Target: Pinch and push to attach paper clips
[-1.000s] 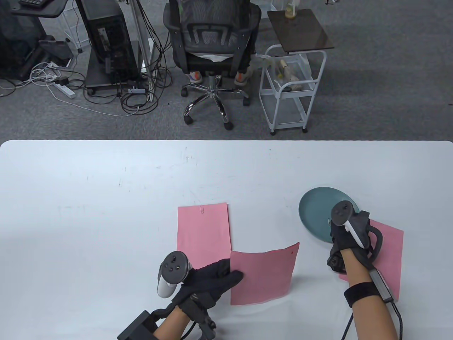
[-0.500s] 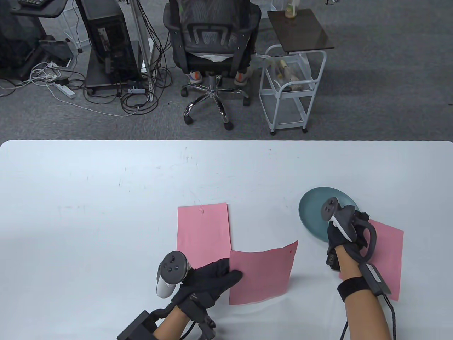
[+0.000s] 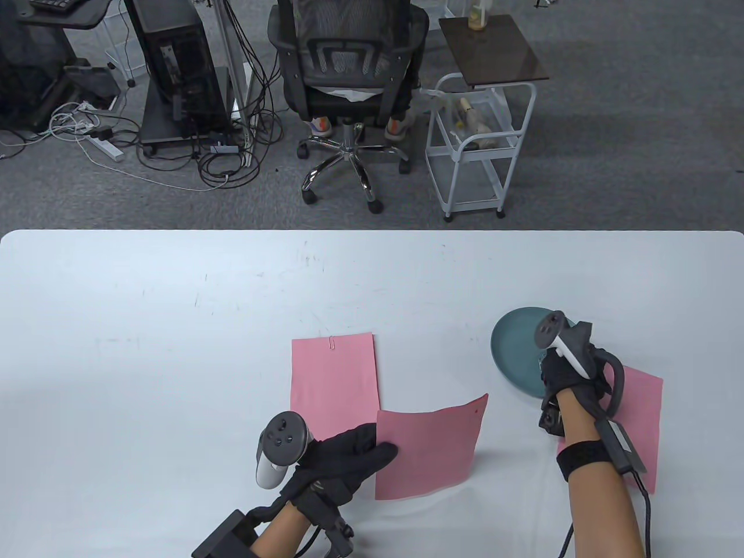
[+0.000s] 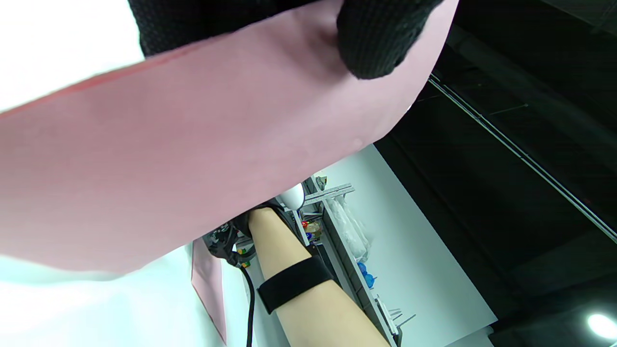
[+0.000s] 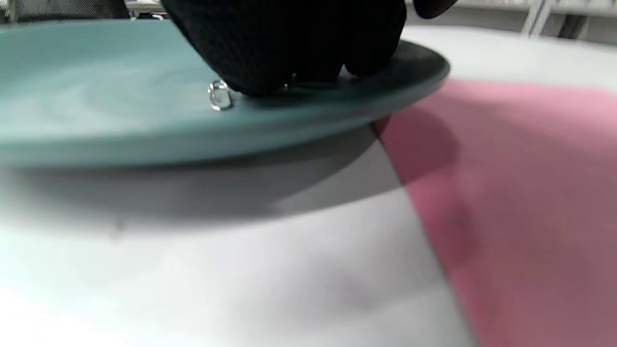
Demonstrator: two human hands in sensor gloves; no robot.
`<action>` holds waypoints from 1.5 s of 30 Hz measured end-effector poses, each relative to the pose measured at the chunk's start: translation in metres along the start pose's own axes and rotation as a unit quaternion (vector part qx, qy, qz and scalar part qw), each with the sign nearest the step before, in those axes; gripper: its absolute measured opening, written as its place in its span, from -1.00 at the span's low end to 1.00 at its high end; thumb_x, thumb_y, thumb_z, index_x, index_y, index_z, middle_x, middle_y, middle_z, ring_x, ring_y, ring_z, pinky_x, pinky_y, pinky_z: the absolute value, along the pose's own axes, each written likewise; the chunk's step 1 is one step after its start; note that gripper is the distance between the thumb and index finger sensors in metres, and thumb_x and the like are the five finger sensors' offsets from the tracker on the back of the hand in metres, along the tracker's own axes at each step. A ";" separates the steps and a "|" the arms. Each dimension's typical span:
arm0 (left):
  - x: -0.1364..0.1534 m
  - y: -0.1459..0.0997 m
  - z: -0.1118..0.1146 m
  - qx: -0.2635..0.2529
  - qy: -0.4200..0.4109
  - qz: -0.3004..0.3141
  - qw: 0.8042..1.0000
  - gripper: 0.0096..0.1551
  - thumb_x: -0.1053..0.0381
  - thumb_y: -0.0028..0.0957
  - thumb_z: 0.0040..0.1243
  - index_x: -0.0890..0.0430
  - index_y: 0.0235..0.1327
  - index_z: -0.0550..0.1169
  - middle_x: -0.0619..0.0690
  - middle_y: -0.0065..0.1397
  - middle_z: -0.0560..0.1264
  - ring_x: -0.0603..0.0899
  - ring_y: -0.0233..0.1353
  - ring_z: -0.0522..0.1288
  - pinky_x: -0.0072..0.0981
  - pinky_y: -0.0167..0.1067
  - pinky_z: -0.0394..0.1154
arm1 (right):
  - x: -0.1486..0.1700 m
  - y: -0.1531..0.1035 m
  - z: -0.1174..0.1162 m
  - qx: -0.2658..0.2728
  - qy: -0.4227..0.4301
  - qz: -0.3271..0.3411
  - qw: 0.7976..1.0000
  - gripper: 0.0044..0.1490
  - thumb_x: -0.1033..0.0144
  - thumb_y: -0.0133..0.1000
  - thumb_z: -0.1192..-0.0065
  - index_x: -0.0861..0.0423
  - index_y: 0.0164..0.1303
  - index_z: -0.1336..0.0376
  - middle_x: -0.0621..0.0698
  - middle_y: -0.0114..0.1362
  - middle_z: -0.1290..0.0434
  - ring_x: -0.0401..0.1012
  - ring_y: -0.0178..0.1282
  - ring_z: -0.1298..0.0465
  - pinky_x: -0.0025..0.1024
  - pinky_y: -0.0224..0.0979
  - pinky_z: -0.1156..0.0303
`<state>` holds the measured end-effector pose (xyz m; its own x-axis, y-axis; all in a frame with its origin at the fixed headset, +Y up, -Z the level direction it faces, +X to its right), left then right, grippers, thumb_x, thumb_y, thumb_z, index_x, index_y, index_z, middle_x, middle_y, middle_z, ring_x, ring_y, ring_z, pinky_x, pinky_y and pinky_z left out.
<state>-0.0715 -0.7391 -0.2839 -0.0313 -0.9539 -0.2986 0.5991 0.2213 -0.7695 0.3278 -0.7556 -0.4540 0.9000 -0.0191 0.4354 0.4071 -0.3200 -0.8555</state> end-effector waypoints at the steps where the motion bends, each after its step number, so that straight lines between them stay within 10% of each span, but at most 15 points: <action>1: 0.000 0.000 0.000 0.000 0.000 0.000 1.000 -0.55 0.00 0.36 0.20 0.04 0.48 0.50 0.03 0.44 0.60 0.18 0.37 0.63 0.12 0.40 0.48 | 0.003 0.002 0.000 -0.007 0.016 -0.001 1.000 -0.45 0.24 0.31 -0.27 0.09 0.50 -0.24 0.06 0.62 -0.22 0.04 0.65 -0.14 0.14 0.77 0.17; 45: -0.001 0.001 0.002 0.010 -0.001 0.000 1.000 -0.55 0.00 0.36 0.21 0.05 0.48 0.50 0.04 0.44 0.60 0.18 0.36 0.64 0.12 0.39 0.48 | -0.003 0.000 -0.007 0.048 -0.039 0.032 0.998 -0.55 0.19 0.29 -0.23 0.02 0.37 -0.29 0.01 0.58 -0.27 -0.01 0.61 -0.20 0.07 0.79 0.19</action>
<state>-0.0694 -0.7379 -0.2831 -0.0292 -0.9545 -0.2968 0.6151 0.2169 -0.7581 0.3238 -0.7621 -0.4540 0.9326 0.0380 0.3588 0.3576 -0.2292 -0.9053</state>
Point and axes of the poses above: the tracker on the back of each hand, its own x axis roughly to the little-finger side, its own y axis roughly from the wrist to the fingertips, z = x × y, the point moved 4 cm from there along y, roughly from the wrist to the fingertips
